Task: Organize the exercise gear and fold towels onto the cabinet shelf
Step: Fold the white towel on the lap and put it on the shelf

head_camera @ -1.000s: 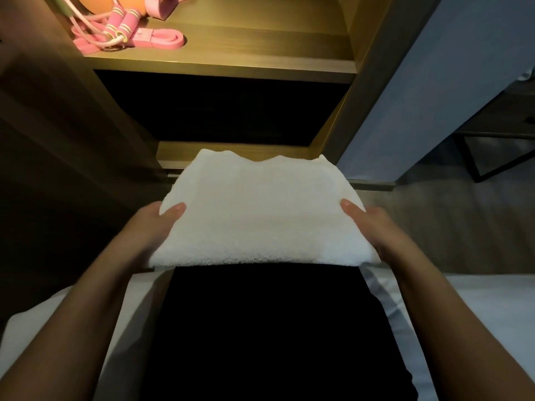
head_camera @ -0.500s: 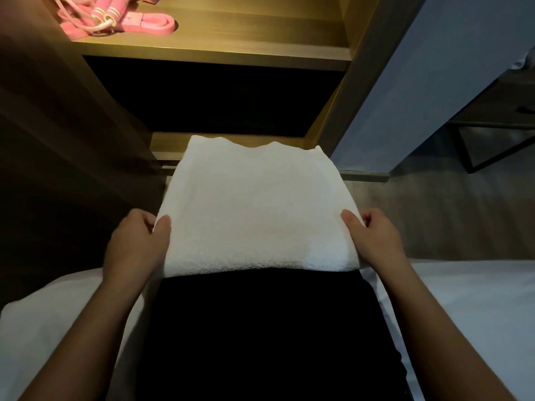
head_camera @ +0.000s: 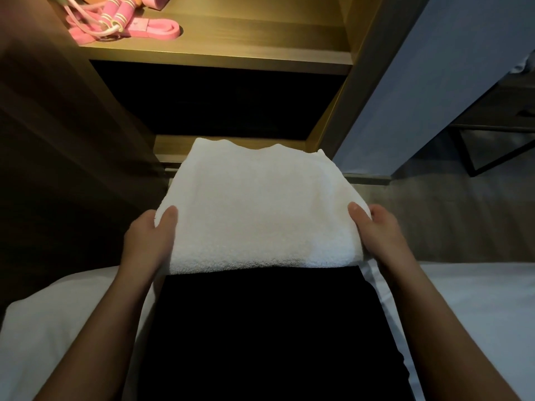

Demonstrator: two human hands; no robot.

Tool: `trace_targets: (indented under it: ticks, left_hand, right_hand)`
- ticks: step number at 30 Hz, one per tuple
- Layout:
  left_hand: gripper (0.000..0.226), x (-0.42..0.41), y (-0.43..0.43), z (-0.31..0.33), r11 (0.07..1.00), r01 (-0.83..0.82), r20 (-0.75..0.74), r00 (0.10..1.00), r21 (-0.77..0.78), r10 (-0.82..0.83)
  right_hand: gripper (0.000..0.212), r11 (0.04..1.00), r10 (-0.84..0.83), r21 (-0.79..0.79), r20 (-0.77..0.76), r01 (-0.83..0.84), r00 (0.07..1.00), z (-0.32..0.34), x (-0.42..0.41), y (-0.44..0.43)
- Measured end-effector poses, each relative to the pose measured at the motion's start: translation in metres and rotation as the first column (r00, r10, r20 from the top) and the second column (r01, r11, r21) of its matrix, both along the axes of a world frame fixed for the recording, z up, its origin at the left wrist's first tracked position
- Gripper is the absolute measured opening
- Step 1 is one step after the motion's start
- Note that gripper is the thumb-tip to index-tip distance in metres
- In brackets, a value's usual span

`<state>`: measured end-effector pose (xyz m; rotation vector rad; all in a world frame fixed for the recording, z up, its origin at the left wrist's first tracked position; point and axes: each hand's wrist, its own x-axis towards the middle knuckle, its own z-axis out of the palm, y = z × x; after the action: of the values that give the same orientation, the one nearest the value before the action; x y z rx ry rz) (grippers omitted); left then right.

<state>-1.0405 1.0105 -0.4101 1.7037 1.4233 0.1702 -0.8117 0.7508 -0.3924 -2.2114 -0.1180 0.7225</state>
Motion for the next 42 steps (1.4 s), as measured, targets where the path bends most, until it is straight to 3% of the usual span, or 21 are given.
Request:
trace_targets:
  ticks: [4, 7, 10, 13, 19, 21, 24, 27, 31, 33, 36, 38, 42]
  left_hand:
    - [0.04, -0.001, -0.001, -0.003, 0.999, -0.028, 0.036, 0.999, -0.026, 0.029]
    - [0.038, -0.003, 0.003, -0.002, 0.999, -0.017, 0.015, 1.0, -0.039, 0.017]
    - [0.04, -0.01, -0.001, -0.008, 0.995, -0.034, 0.031, 0.999, 0.094, 0.032]
    - [0.037, -0.019, -0.014, -0.015, 0.997, -0.045, -0.001, 0.999, 0.069, 0.045]
    - [0.044, -0.014, 0.005, -0.009, 0.998, 0.036, -0.24, 0.97, -0.043, -0.045]
    - [0.037, -0.012, 0.006, -0.007, 0.992, 0.007, -0.252, 0.967, -0.124, -0.038]
    - [0.025, -0.016, 0.006, -0.001, 0.947, -0.037, -0.049, 0.999, -0.32, 0.022]
    - [0.023, -0.016, 0.011, 0.006, 0.912, 0.034, 0.034, 0.999, -0.409, -0.022]
    - [0.028, -0.01, 0.02, 0.011, 0.903, 0.034, 0.062, 0.998, -0.428, -0.008]
    - [0.028, -0.007, 0.02, 0.007, 0.934, 0.002, 0.053, 0.998, -0.356, 0.018]
    - [0.029, -0.008, 0.007, -0.004, 0.991, 0.027, -0.033, 0.999, -0.13, -0.032]
    - [0.031, -0.012, -0.003, -0.011, 0.999, 0.012, -0.055, 0.998, -0.042, -0.014]
    - [0.034, -0.022, -0.007, -0.015, 0.998, 0.016, -0.067, 0.998, -0.067, -0.02]
  right_hand:
    - [0.042, 1.0, -0.004, -0.011, 0.001, 0.005, 1.0, -0.004, -0.004, 0.0]
    - [0.035, 0.999, 0.016, 0.05, -0.085, -0.012, 0.996, 0.001, 0.004, -0.008]
    - [0.037, 1.0, -0.028, 0.003, 0.021, 0.028, 0.999, -0.006, 0.001, -0.014]
    - [0.043, 0.995, -0.022, -0.098, 0.125, 0.035, 0.992, -0.022, -0.012, -0.019]
    - [0.055, 0.983, 0.004, -0.179, -0.125, -0.027, 0.992, -0.019, 0.013, -0.014]
    - [0.05, 0.994, 0.016, -0.104, -0.076, -0.024, 0.997, -0.02, 0.008, -0.016]
    - [0.04, 0.993, -0.027, 0.111, 0.002, 0.026, 1.0, -0.02, -0.006, -0.023]
    - [0.025, 0.977, -0.036, 0.211, 0.048, 0.025, 0.998, -0.017, -0.006, -0.025]
    - [0.024, 0.949, 0.066, 0.314, -0.184, -0.005, 0.981, -0.012, 0.005, -0.024]
    - [0.031, 0.977, 0.094, 0.208, -0.274, -0.037, 0.957, -0.007, 0.011, -0.018]
    - [0.04, 0.992, 0.108, -0.052, -0.11, -0.114, 0.988, -0.012, 0.014, -0.009]
    - [0.039, 0.992, 0.081, -0.097, -0.056, -0.086, 0.995, -0.018, 0.007, -0.009]
    - [0.045, 0.991, 0.053, -0.121, -0.087, -0.063, 0.995, -0.023, 0.002, -0.015]
